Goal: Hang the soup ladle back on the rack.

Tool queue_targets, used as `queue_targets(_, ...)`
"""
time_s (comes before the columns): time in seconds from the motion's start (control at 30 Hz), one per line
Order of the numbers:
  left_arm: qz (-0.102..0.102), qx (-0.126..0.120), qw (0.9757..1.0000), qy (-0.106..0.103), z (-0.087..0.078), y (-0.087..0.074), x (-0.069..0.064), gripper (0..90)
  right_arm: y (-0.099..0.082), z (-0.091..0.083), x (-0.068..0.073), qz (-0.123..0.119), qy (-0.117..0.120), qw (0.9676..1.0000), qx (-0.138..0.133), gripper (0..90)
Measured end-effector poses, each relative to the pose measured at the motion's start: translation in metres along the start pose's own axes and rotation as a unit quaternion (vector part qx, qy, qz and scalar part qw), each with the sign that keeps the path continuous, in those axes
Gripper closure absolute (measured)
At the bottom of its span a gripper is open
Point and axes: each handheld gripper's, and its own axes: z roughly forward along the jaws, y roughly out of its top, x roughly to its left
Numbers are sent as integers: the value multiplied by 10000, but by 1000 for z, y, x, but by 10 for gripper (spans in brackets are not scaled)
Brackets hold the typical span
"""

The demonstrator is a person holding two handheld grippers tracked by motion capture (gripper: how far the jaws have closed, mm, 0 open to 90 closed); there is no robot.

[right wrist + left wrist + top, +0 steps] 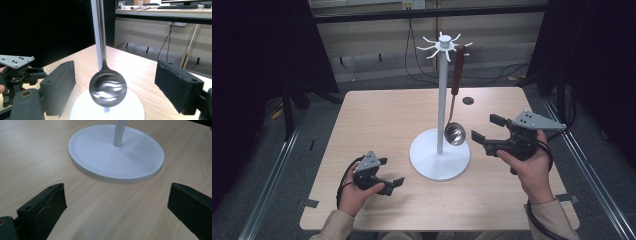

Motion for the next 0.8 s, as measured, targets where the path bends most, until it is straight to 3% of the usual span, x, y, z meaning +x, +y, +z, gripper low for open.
queue_targets(0.27, -29, -16, 10000, -11, 0, 0, 0, 16, -12, -2, -1, 73, 35, 9999, 66, 163)
queue_targets(0.8, 16, 16, 10000, -5, 1, -1, 1, 16, -34, 0, 2, -64, 5, 9997, 235, 164)
